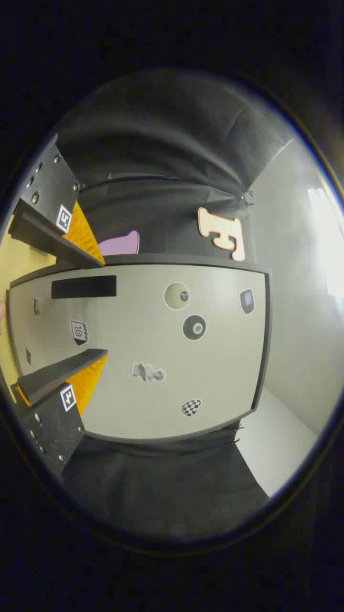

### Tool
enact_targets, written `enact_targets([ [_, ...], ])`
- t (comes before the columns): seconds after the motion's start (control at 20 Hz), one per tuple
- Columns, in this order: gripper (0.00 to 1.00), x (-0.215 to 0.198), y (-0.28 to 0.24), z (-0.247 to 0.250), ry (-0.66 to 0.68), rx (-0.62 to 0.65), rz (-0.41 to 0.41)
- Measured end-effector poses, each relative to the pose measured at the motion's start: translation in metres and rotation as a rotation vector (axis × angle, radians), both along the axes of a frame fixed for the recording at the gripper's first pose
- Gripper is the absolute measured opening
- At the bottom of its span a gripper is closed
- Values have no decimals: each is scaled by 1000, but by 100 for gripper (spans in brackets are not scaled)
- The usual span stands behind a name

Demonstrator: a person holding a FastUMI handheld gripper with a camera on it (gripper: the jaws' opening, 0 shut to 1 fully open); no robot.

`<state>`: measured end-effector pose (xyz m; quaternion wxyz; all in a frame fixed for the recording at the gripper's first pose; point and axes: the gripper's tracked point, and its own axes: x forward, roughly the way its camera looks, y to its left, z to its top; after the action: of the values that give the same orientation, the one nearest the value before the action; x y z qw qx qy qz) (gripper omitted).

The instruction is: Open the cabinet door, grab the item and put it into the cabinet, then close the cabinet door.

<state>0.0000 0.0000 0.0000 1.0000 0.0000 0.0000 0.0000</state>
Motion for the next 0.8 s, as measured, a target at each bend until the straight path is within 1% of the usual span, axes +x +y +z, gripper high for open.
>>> enact_targets([
  [0.4, 99, 9, 10, 6, -35, 27, 16],
  [0.65, 99, 16, 13, 2, -26, 25, 15],
  [0.8, 99, 25, 17, -9, 0, 25, 22],
])
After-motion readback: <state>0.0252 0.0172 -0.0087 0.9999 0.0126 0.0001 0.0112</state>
